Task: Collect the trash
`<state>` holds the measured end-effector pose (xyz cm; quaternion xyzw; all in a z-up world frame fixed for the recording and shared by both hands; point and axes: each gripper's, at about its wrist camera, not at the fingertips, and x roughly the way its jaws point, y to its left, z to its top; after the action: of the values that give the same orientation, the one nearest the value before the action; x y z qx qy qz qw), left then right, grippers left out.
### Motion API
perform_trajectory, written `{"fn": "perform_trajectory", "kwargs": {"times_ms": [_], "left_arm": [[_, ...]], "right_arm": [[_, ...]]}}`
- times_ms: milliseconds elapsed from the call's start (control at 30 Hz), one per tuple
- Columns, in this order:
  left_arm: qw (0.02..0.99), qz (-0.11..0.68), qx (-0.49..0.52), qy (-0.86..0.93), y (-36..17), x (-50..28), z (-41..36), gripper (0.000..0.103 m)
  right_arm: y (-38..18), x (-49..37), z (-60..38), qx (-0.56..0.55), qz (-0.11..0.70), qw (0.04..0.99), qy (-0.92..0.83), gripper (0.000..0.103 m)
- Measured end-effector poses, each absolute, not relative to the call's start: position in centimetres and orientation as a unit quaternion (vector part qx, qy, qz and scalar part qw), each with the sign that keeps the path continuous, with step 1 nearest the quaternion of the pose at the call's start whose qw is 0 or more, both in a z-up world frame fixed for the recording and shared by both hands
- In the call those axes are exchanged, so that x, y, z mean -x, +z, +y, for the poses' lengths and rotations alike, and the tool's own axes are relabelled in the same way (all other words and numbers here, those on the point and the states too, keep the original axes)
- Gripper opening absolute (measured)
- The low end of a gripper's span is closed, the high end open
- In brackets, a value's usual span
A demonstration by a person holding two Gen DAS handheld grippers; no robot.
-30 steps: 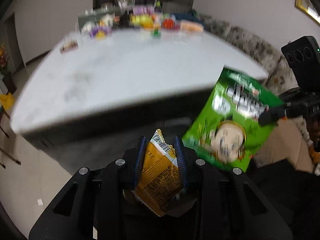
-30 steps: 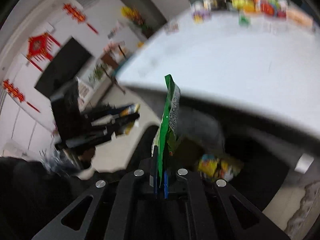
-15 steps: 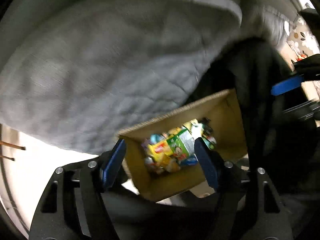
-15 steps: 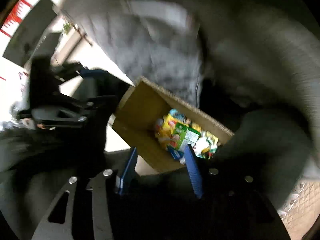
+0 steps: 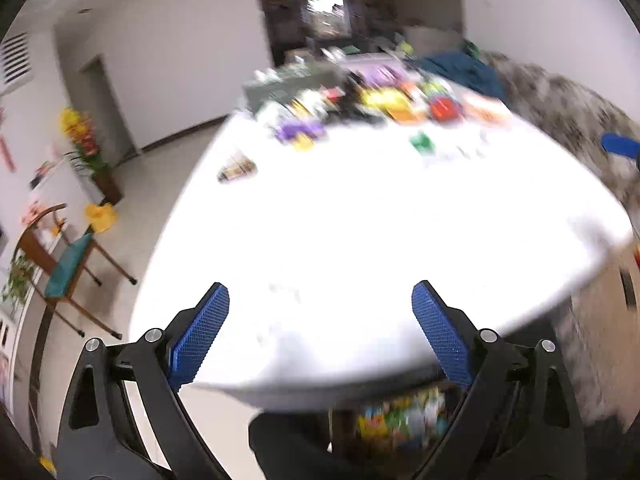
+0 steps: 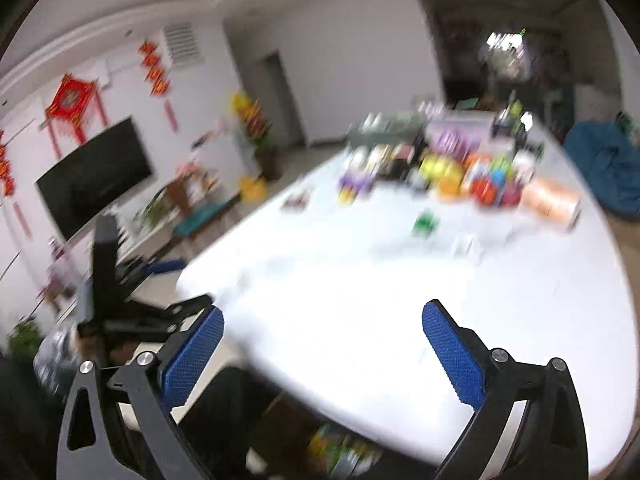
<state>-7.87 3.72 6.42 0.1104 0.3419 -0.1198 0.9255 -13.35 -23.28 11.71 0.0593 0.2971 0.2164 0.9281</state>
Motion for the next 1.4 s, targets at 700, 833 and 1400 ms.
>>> {"fn": "perform_trajectory", "kwargs": {"times_ms": [700,833,1400], "left_arm": [[0.935,0.350,-0.032,-0.051,5.6,-7.8,-0.7,0.092],[0.931,0.360,-0.024,-0.054,4.6,-9.2,-1.2,0.092],[0.928,0.365,-0.011,-0.071,3.2,-11.1,-1.5,0.092]], "right_arm": [[6.1,-2.9,-21.8,-0.055,0.280,0.955,-0.079,0.098],[4.8,-4.9,-21.1,-0.042,0.294,0.951,-0.085,0.098],[3.4,-6.5,-20.7,-0.042,0.299,0.947,-0.109,0.098]]}}
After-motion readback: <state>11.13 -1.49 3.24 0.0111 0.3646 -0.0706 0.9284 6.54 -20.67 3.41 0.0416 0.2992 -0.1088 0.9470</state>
